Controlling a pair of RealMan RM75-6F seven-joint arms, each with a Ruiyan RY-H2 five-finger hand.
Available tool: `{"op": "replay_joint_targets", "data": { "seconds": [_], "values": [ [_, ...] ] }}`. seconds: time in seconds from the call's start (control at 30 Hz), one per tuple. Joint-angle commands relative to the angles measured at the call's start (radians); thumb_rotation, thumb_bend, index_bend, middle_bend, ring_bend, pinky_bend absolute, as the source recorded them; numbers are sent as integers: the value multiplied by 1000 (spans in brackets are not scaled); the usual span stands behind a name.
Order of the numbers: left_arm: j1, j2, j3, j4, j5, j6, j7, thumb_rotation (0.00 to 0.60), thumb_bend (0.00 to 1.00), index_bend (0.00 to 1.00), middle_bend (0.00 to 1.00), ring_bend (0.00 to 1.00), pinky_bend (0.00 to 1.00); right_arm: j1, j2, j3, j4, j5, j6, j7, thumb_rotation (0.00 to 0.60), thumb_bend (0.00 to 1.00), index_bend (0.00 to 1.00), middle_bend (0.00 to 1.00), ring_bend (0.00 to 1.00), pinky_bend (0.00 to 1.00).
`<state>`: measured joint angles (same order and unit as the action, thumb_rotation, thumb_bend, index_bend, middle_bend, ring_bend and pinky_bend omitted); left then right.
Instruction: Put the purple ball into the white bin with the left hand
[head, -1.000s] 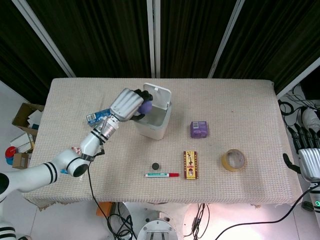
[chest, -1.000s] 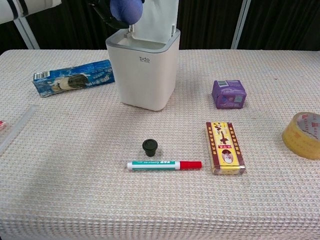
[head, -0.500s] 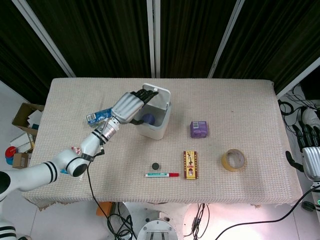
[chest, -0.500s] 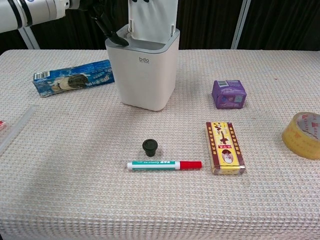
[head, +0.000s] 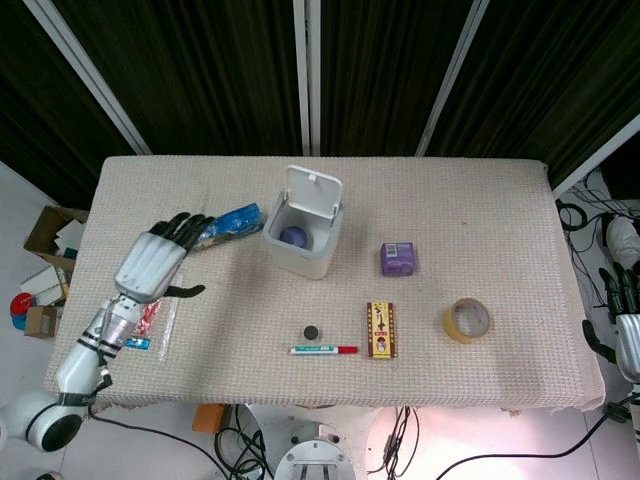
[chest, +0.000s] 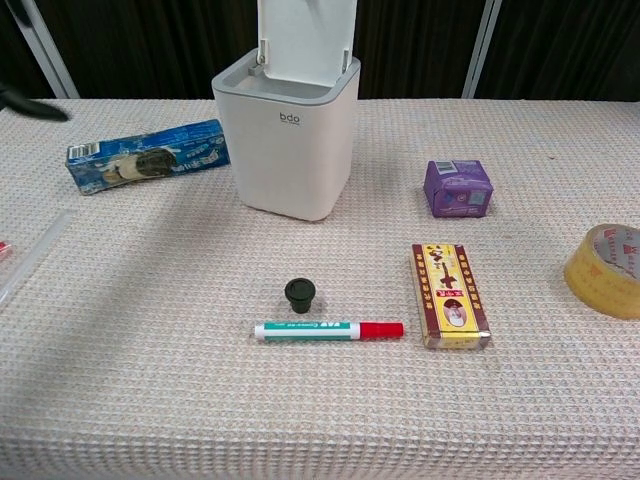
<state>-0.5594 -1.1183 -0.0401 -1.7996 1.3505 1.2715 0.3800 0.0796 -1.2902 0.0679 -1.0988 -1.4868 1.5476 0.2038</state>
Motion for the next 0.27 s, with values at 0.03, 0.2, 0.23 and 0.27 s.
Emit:
{"op": "replay_joint_targets", "data": {
  "seconds": [0.03, 0.2, 0.23, 0.27],
  "values": [
    [259, 7, 163, 95, 79, 240, -39, 416, 16, 86, 119, 98, 314, -6, -4, -6, -12, 3, -9, -11, 600, 289, 0, 0, 0, 0],
    [388, -115, 196, 285, 118, 336, -158, 379, 21, 97, 118, 93, 312, -14, -12, -17, -30, -6, -15, -36, 600, 291, 0, 0, 0, 0],
    [400, -131, 193, 313, 122, 346, -178, 378, 22, 97, 119, 93, 312, -14, -13, -18, -33, -8, -14, -43, 600, 291, 0, 0, 0, 0],
    [413, -146, 187, 344, 127, 355, -206, 376, 22, 97, 119, 91, 310, -14, -13, -19, -36, -10, -13, -52, 600, 291, 0, 0, 0, 0]
  ]
}}
